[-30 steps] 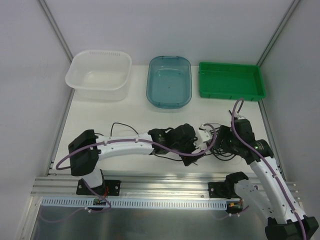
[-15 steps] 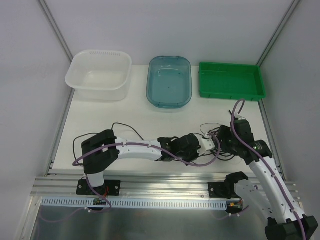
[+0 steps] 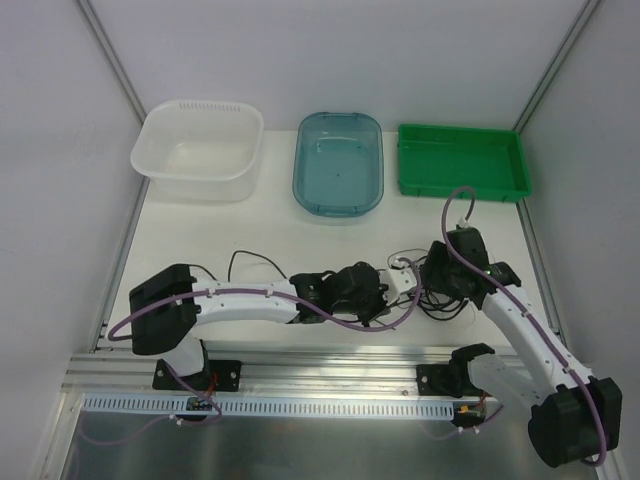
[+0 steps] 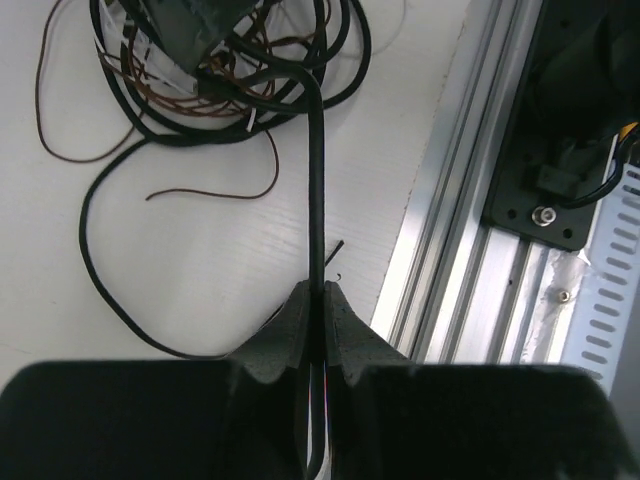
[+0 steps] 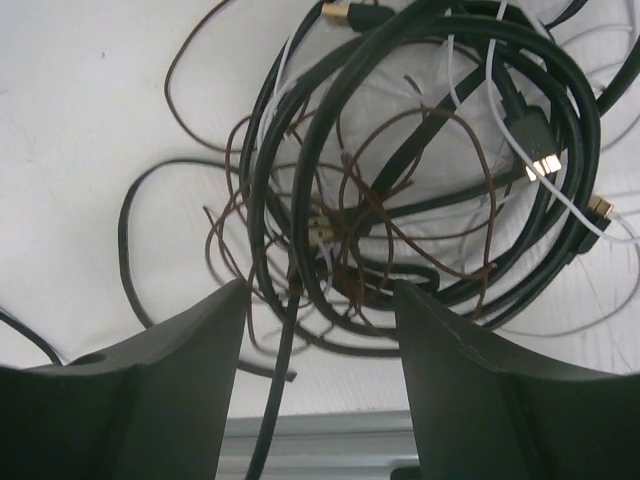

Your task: Untangle the cables

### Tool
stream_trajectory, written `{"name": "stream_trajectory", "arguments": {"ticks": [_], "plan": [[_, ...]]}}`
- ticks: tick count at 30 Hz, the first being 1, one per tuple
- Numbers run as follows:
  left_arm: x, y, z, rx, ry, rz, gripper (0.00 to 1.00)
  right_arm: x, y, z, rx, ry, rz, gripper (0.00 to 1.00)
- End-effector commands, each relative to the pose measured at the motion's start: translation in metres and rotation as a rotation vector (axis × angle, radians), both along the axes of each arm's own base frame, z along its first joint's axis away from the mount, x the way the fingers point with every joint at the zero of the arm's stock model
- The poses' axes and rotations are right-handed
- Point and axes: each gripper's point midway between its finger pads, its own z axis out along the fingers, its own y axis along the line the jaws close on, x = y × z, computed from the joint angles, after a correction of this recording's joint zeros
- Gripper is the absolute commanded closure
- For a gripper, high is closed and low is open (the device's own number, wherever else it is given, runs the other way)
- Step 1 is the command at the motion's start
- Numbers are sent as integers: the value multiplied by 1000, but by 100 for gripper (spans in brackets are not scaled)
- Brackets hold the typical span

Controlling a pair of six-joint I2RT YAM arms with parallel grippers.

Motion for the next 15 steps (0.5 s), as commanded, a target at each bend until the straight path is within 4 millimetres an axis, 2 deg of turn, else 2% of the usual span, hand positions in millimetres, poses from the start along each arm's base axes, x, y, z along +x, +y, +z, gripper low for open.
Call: {"name": "stream_trajectory", "arguments": {"ticks": [1,6,7,9,10,12,13,15], "plan": [[-11,-6,36,-112,2,-31,100,27,10,1,33,-52,-25,37],[-10,5,59,-167,-4,5,100,36,15,-13,23,-7,-13,49],[-9,8,75,-208,-16,18,100,36,15,-19,16,8,-11,56],[-2,19,85,-235,-45,74,100,34,10,-26,-9,30,-13,67],[2,27,104,-281,-68,108,100,32,6,-29,-31,40,-20,76],[13,44,112,-304,-103,194,100,28,-2,-36,-54,59,-33,82],[16,56,132,-357,-122,223,100,26,-6,-38,-64,68,-42,86],[24,75,143,-399,-141,296,100,23,-17,-41,-73,78,-68,90]]}}
